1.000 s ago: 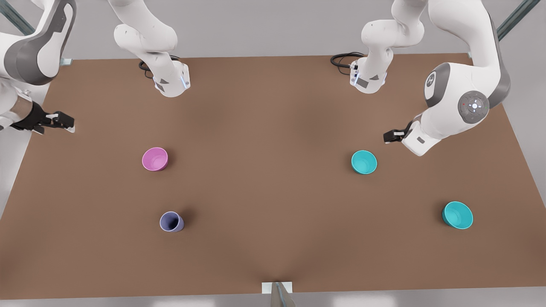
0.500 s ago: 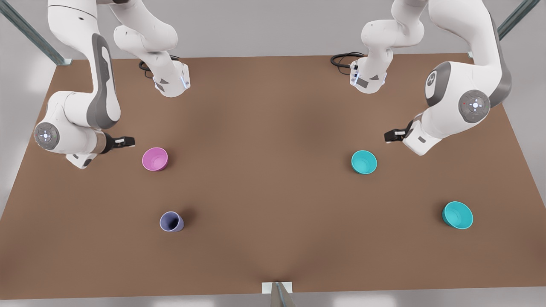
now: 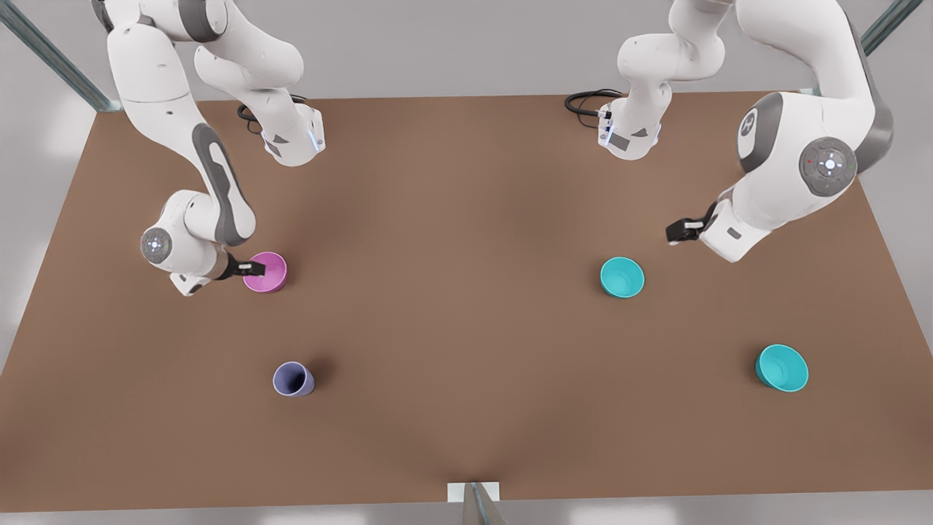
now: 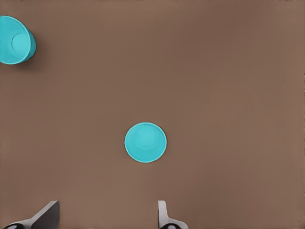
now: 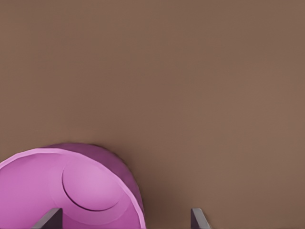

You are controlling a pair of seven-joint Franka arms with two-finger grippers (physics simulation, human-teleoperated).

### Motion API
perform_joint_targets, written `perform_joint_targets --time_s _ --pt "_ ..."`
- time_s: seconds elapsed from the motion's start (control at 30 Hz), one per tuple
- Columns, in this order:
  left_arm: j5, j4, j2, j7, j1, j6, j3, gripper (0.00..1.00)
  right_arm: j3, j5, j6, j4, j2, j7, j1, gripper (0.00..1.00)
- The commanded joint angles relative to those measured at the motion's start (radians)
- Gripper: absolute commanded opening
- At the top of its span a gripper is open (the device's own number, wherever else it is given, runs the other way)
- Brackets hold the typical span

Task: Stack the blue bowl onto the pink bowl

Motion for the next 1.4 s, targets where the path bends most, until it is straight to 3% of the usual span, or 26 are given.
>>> perform_joint_targets --time_s 0.0,0.03,0.07,0.1,0.13,0.17,0.4,0.53,0.6,0.77,0.9,1.07,1.27,1.37 --pt "0.000 0.010 0.004 -0.003 0.000 -0.030 -0.001 1.00 0.002 0.048 0.138 -0.014 0.010 0.000 -0.001 1.00" --pt "0.001 0.010 0.004 -0.002 0.001 -0.030 -0.001 1.00 0.002 0.054 0.140 -0.020 0.010 0.000 -0.001 0.99" --pt "0.001 0.014 0.002 -0.003 0.001 -0.031 -0.001 1.00 0.003 0.063 0.140 -0.021 0.010 -0.002 -0.001 0.77" --pt "0.000 0.014 0.004 -0.003 0.001 -0.031 -0.001 1.00 0.005 0.065 0.135 -0.021 0.007 0.000 0.001 0.48" --pt "0.000 0.013 0.004 -0.005 0.000 -0.054 -0.002 1.00 0.006 0.065 0.132 -0.020 0.004 0.001 0.002 0.28" --pt "-0.002 0.014 0.001 -0.006 -0.005 -0.066 -0.004 1.00 0.006 0.065 0.132 -0.015 0.004 0.007 0.004 0.21" --pt "0.001 0.027 0.002 -0.005 -0.003 -0.068 -0.004 1.00 0.008 0.069 0.117 -0.003 -0.017 0.001 0.007 0.21" --pt "0.001 0.028 0.001 -0.008 -0.005 -0.079 -0.004 1.00 0.012 0.152 -0.302 0.081 -0.244 0.069 0.114 0.21" --pt "0.001 0.028 0.001 -0.006 -0.005 -0.079 -0.004 1.00 0.015 0.239 -0.399 0.230 -0.230 0.139 0.206 0.21" --pt "0.001 0.027 0.004 -0.009 -0.003 -0.096 -0.004 1.00 0.020 0.457 -0.423 0.781 0.188 0.613 0.426 0.21" --pt "0.000 0.027 0.005 -0.009 -0.005 -0.103 -0.004 1.00 0.017 0.440 -0.391 1.201 0.517 0.920 0.547 0.21" --pt "-0.006 0.025 0.024 -0.009 -0.005 -0.105 -0.004 1.00 0.009 0.378 -0.242 1.261 0.646 1.009 0.645 0.21" --pt "-0.025 0.039 0.147 -0.025 0.056 -0.090 0.001 1.00 0.008 0.370 -0.139 1.261 0.728 1.027 0.680 0.21" --pt "-0.088 -0.005 0.225 0.014 0.076 0.099 0.001 1.00 0.009 0.324 -0.124 1.261 0.744 1.029 0.682 0.21"
